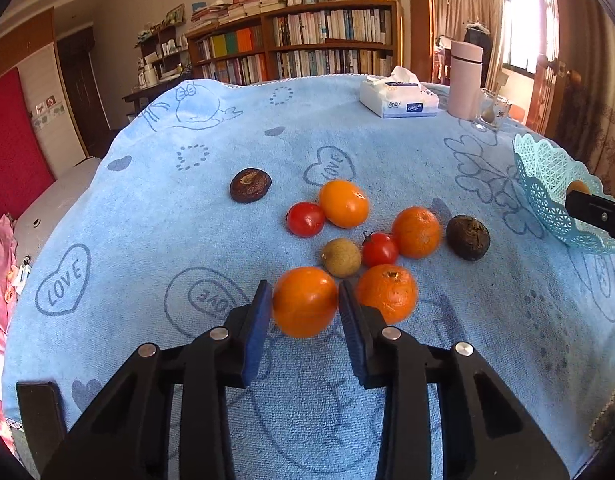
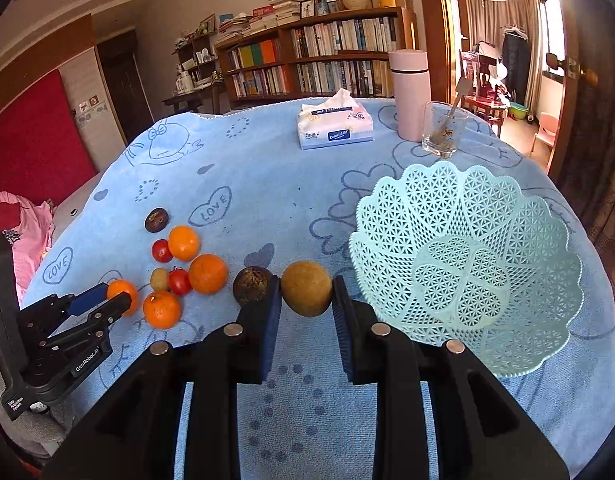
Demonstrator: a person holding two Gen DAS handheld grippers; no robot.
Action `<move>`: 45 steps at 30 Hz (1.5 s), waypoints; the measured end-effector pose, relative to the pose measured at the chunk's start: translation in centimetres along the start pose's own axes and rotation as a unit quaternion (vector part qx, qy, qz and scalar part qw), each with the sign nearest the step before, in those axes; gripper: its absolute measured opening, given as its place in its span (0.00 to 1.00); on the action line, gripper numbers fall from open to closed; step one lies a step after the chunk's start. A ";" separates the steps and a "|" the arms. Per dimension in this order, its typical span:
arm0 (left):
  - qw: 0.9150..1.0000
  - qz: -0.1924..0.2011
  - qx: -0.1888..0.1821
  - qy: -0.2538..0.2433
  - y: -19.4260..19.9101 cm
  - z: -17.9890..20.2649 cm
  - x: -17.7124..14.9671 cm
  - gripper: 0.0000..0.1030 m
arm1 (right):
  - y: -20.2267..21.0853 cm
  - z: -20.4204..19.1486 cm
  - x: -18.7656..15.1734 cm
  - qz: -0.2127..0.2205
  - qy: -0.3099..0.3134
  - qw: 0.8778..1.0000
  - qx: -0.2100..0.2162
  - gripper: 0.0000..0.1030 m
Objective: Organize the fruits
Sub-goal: 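Carry the yellow fruit in the right tool to the basket while the left tool grasps an orange, then open the right tool to drop the yellow fruit into the basket, then carry the orange with the left tool into the basket and release it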
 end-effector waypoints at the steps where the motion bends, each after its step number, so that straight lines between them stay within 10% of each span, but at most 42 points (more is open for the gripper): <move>1: 1.000 0.008 0.008 -0.005 0.4 0.1 0.2 0.30 | 0.3 0.8 0.2 0.004 -0.005 1.000 -0.009 0.26; 12: 0.998 0.042 0.028 -0.034 2.2 1.8 1.5 0.30 | 2.6 10.0 0.7 0.031 -0.066 0.992 -0.101 0.28; 17: 0.998 0.037 0.032 -0.031 1.8 1.5 1.1 0.31 | 2.8 12.2 0.6 0.036 -0.101 0.987 -0.117 0.57; 24: 0.999 0.025 0.035 -0.009 1.2 0.1 0.5 0.60 | 2.9 11.6 0.5 0.040 -0.095 0.987 -0.120 0.66; 45: 0.995 -0.082 -0.041 0.043 -3.8 -0.6 -1.1 0.37 | 3.6 8.9 1.1 0.063 -0.020 0.986 -0.153 0.67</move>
Point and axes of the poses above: each gripper's, at about its wrist camera, not at the fingertips, and y roughly against the way its jaws point, z to its right, x to its top, the point moved 9 cm from there along -y, roughly the way its jaws point, and after that the axes turned 6 degrees about x, right-handed, at the moved point
